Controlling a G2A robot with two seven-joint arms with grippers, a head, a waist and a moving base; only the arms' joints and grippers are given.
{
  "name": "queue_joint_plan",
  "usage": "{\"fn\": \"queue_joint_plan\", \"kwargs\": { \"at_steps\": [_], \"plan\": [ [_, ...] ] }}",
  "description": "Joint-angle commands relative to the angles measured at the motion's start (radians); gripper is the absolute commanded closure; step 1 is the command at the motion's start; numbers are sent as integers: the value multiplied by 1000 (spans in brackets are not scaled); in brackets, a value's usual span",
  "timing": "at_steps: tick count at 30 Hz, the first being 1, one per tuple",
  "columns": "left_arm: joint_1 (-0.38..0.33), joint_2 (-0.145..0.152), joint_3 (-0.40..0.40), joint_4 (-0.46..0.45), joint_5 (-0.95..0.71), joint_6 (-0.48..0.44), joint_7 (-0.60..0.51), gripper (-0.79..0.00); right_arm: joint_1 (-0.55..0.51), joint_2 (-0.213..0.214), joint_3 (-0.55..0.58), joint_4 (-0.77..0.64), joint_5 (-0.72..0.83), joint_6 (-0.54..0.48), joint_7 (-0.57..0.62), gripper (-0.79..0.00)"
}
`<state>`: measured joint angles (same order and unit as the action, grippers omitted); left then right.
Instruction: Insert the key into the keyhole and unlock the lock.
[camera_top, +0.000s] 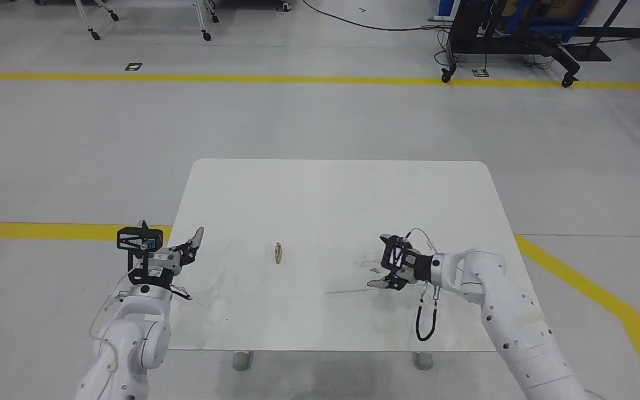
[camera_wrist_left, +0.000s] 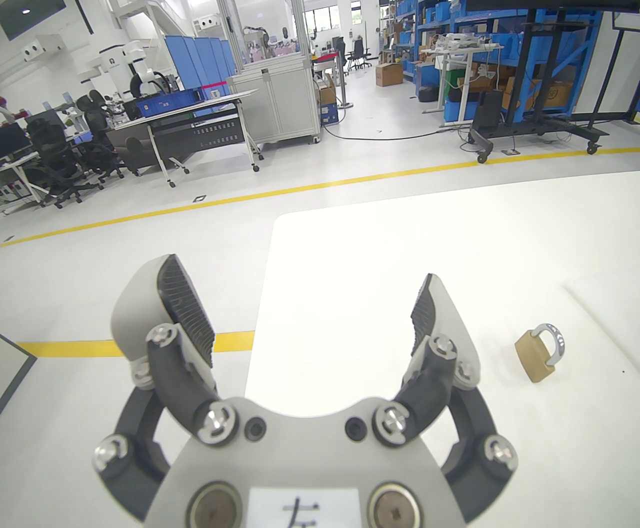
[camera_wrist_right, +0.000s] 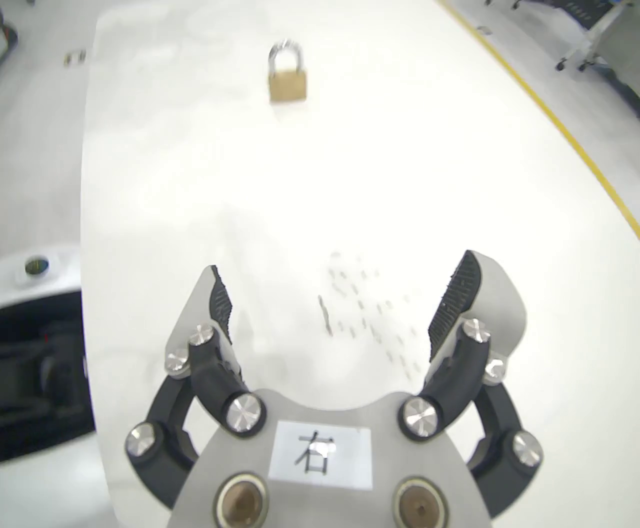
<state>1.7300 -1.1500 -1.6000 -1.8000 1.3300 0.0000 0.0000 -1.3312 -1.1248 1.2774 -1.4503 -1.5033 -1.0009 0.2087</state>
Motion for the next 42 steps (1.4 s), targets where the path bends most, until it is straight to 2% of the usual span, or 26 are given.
{"fn": "queue_joint_plan", "kwargs": {
  "at_steps": [1,4,5,6,8,9,13,14,15,16,17,31,42],
  "plan": [
    [0,0,0,0,0,0,0,-785,16,2,-23,21,-34,-11,-17,-785],
    [0,0,0,0,0,0,0,-785,42,6,-44,61,-46,-11,-43,-668],
    [0,0,0,0,0,0,0,-785,50,7,-50,72,-48,-11,-49,-570],
    [0,0,0,0,0,0,0,-785,57,8,-56,83,-49,-11,-54,-523],
    [0,0,0,0,0,0,0,-785,69,9,-69,99,-47,-11,-61,-493],
    [0,0,0,0,0,0,0,-785,73,10,-78,105,-45,-11,-67,-391],
    [0,0,0,0,0,0,0,-785,94,16,-102,134,-42,-11,-63,-323],
    [0,0,0,0,0,0,0,-785,99,17,-106,142,-38,-11,-63,-268],
    [0,0,0,0,0,0,0,-785,104,17,-110,150,-33,-11,-65,-142],
    [0,0,0,0,0,0,0,-785,107,18,-116,155,-29,-11,-67,-52],
    [0,0,0,0,0,0,0,-785,110,19,-121,160,-26,-11,-68,0],
    [0,0,0,0,0,0,0,-785,130,45,-150,152,-26,-11,-87,0],
    [0,0,0,0,0,0,0,-785,103,59,-122,92,-60,61,-168,0]
  ]
}}
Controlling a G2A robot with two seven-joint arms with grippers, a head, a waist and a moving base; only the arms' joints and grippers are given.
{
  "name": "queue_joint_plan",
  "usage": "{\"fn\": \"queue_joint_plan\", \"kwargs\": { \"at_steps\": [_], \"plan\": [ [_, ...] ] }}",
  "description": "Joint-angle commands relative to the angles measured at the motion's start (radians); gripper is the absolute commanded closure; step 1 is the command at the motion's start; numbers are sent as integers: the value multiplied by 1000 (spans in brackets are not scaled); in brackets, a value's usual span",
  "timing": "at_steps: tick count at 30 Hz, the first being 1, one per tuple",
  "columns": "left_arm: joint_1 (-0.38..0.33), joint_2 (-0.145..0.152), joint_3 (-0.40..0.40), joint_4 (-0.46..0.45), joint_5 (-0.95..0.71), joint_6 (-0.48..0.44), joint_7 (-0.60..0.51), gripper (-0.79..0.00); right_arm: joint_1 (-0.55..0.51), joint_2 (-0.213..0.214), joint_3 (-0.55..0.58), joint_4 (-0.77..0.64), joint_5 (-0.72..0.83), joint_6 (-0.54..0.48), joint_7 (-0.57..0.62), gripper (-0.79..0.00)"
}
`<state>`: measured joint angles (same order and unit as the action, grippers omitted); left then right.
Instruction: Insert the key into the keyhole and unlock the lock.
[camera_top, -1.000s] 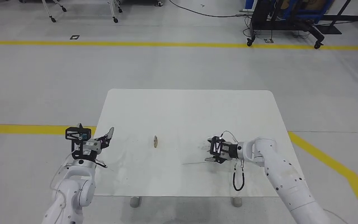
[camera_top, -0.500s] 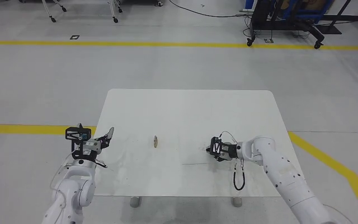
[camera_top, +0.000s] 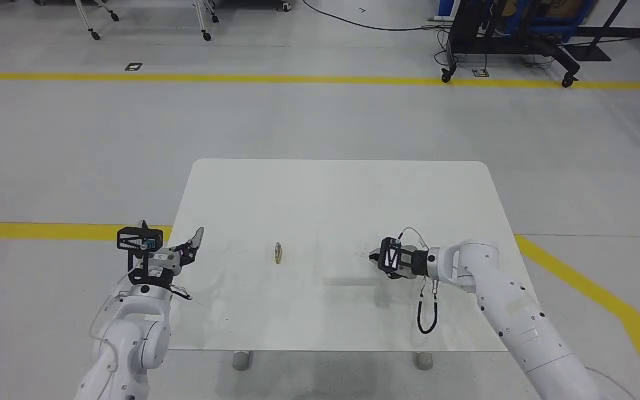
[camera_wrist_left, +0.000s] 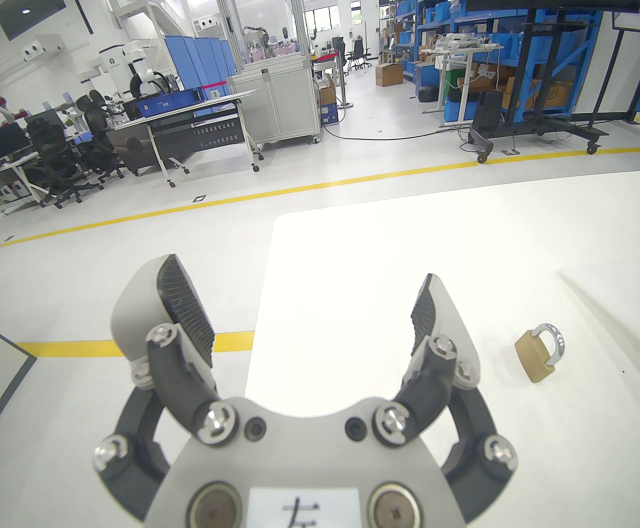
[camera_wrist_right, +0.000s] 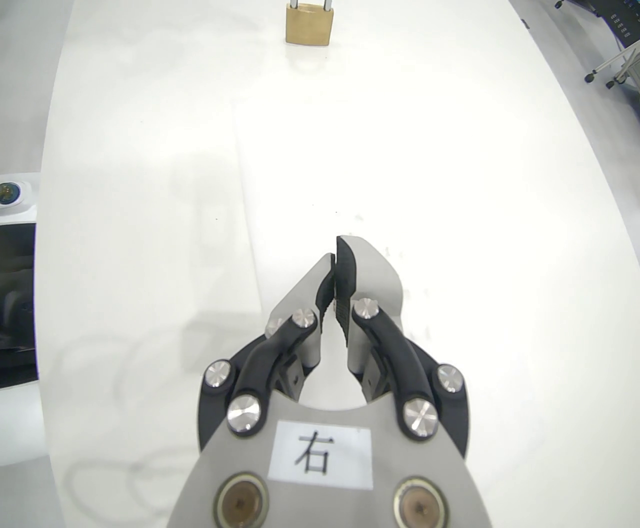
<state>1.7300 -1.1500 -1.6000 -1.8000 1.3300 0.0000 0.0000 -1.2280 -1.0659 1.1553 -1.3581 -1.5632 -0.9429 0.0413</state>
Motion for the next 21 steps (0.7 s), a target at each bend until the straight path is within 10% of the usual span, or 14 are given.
{"fn": "queue_joint_plan", "kwargs": {
  "at_steps": [1,14,21],
  "plan": [
    [0,0,0,0,0,0,0,-785,-1,0,0,0,0,3,-1,0],
    [-2,1,2,-10,26,-4,9,-785,-1,0,0,0,0,3,-1,0],
    [-84,-1,167,-90,142,-197,-178,-785,-1,0,0,0,0,3,-1,0]
  ]
}}
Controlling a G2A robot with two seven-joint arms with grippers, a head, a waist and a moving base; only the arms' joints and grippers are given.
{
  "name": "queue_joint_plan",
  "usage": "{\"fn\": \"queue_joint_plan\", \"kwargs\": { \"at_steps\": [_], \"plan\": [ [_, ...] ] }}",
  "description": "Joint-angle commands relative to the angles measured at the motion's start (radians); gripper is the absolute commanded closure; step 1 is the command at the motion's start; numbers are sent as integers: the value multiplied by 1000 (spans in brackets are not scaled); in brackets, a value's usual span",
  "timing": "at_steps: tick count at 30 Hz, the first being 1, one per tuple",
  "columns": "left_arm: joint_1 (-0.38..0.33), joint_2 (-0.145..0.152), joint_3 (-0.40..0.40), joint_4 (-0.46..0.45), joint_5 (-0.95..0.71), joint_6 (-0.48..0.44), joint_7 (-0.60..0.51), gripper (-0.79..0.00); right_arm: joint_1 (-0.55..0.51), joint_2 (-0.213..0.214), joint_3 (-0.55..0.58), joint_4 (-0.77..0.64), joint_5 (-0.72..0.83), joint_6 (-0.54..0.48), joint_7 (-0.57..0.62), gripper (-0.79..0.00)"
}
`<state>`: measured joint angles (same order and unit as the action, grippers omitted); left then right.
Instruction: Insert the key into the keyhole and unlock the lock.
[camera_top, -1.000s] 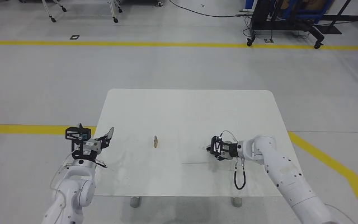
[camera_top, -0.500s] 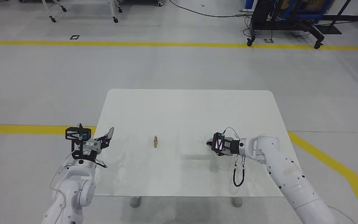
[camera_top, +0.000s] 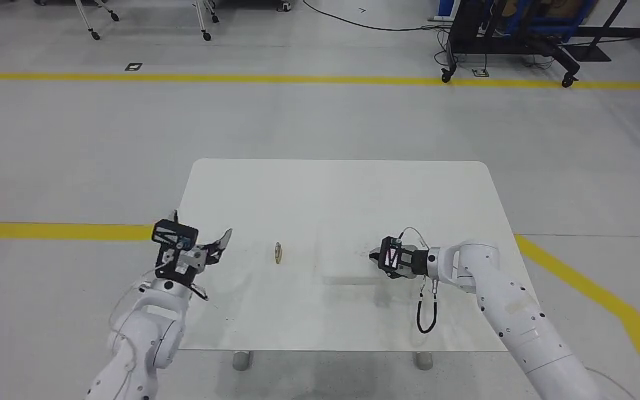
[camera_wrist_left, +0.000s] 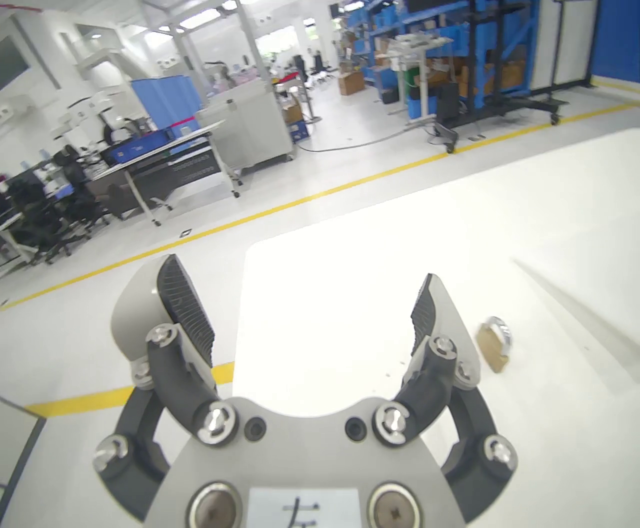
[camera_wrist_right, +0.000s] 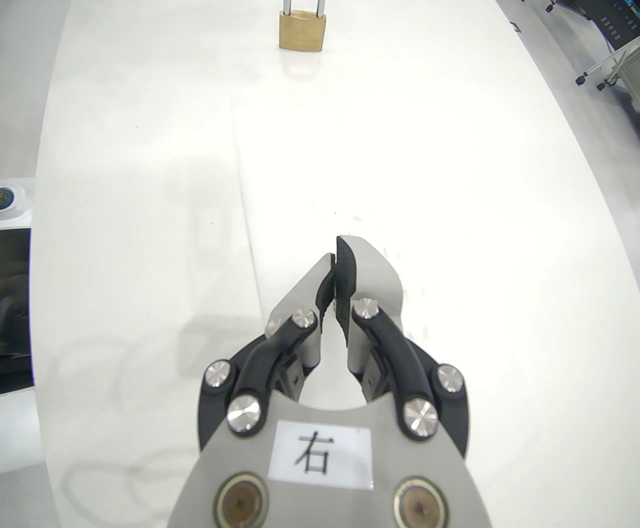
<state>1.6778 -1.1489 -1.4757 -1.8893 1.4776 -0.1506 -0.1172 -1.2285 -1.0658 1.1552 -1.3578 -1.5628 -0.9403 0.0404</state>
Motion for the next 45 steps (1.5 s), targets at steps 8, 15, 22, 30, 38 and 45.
{"fn": "queue_joint_plan", "kwargs": {
  "at_steps": [8,15,22,30,38,45],
  "plan": [
    [-306,-50,379,138,13,-109,-268,-785,0,0,0,0,0,0,0,0],
    [-484,-112,599,344,-14,-81,-321,-785,0,0,0,0,0,0,0,0],
    [-571,-157,722,469,29,-54,-325,-785,0,0,0,0,0,0,0,0],
    [-610,-186,772,581,68,-31,-312,-785,0,0,0,0,0,0,0,0],
    [-617,-198,764,618,56,-29,-292,-785,-14,1,14,-12,29,33,-31,0],
    [-613,-199,740,603,53,-35,-282,-785,-99,18,143,-18,175,105,-199,0]
  ]
}}
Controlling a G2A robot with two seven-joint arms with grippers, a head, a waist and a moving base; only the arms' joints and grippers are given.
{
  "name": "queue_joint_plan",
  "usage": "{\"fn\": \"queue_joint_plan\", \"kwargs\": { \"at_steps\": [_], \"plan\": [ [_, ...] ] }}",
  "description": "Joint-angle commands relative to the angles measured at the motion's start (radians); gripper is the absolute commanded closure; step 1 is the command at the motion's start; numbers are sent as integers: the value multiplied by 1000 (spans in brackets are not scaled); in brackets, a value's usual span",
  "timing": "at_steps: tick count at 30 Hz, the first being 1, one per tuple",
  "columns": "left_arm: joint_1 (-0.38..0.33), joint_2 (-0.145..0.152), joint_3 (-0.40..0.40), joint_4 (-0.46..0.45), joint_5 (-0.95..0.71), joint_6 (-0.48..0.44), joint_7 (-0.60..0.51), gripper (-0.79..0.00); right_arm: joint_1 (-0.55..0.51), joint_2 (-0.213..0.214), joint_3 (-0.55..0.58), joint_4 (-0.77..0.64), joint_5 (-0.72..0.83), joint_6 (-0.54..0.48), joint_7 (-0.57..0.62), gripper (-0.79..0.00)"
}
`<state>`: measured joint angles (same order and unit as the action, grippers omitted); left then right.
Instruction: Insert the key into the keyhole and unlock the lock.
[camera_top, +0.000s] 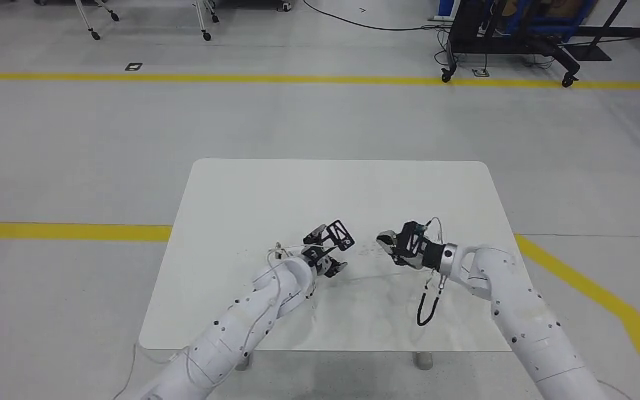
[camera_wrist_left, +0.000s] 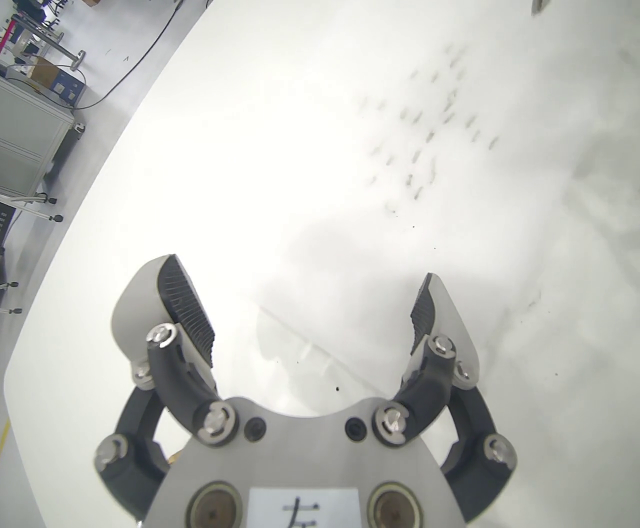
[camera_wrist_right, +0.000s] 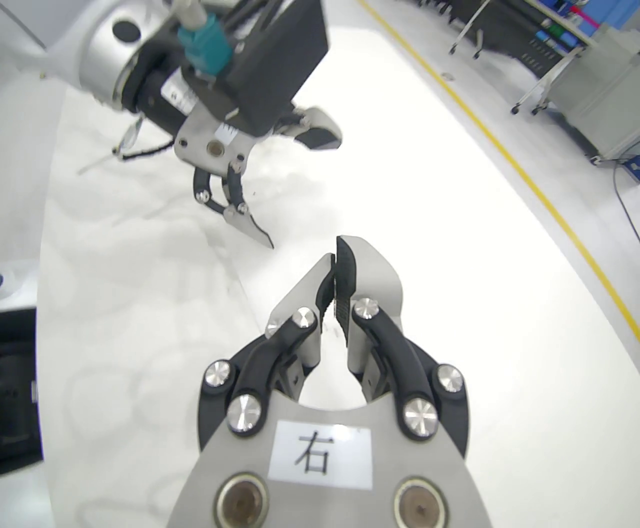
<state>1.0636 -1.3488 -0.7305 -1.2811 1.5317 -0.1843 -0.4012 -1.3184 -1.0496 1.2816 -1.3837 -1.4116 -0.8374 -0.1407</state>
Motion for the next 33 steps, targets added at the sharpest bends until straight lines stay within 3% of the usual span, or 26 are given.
{"fn": "queue_joint_plan", "kwargs": {
  "at_steps": [1,7,11,17,20,23,26,29,33],
  "plan": [
    [1,1,-9,-10,-1,-2,3,-785,-13,3,26,15,37,3,-26,0],
    [1,18,-93,-102,12,-8,4,-785,-20,9,52,32,74,-24,-28,0],
    [30,51,-239,-260,12,-17,-6,-785,-20,9,52,32,74,-24,-28,0],
    [237,108,-536,-571,-76,-111,-44,-785,-23,7,48,30,86,-22,-29,0],
    [360,127,-670,-670,-100,-132,-25,-785,-1,-8,1,46,229,-60,-55,0],
    [456,138,-767,-715,-115,-136,-4,-785,61,-36,-68,134,464,-87,-44,0],
    [531,137,-830,-741,-203,-80,37,-785,139,-61,-143,218,663,-118,27,0],
    [540,137,-835,-742,-224,-79,45,-785,196,-73,-183,260,738,-104,117,0],
    [540,137,-835,-742,-224,-79,45,-785,196,-73,-183,260,738,-104,117,0]
  ]
}}
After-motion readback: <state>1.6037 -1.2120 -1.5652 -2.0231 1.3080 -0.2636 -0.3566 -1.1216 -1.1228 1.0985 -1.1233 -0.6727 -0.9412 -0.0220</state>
